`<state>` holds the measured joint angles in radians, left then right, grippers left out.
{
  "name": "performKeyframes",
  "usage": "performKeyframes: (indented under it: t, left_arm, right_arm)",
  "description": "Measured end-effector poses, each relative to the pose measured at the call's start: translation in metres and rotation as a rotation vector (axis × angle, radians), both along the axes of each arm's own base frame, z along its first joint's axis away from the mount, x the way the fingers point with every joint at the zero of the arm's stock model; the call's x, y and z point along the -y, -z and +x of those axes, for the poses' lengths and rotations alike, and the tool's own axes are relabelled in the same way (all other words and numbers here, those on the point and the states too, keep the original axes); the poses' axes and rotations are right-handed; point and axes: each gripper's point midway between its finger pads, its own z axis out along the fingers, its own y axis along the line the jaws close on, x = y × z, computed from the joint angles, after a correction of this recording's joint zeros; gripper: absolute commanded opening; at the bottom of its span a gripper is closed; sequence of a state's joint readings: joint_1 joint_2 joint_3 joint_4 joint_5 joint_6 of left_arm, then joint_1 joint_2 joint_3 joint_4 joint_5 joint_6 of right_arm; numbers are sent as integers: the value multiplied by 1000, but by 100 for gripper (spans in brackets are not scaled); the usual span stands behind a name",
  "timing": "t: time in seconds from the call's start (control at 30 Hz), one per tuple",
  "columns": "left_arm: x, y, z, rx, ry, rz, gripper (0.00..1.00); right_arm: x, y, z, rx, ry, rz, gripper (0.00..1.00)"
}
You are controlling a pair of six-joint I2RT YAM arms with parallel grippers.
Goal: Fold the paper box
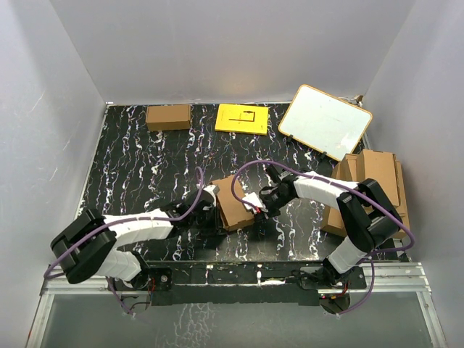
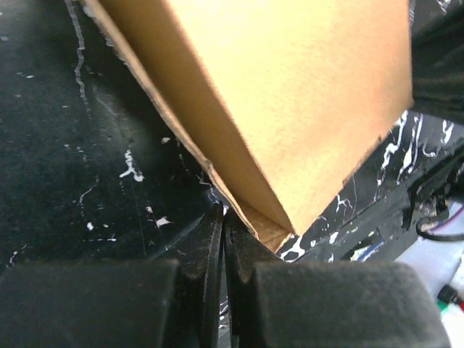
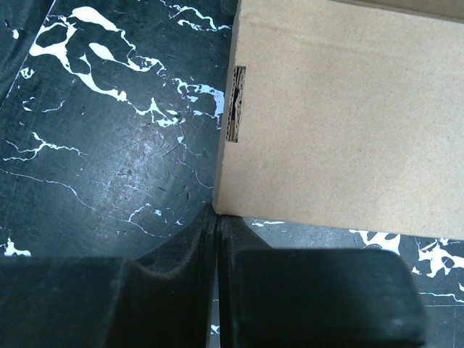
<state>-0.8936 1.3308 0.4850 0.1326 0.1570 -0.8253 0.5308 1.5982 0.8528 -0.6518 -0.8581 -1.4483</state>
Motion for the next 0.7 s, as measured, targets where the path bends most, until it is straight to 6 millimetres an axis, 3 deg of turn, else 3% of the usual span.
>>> performKeyframes:
  t: [0.37,0.7]
  left_arm:
    - [-10,6,19,-84,-177,195,0]
    - [-10,7,24,-82,-186,269,2]
  right_arm:
    - [-5,1,-11,-47,9,-21,8]
    - [-5,1,-12,-93,56,-44,8]
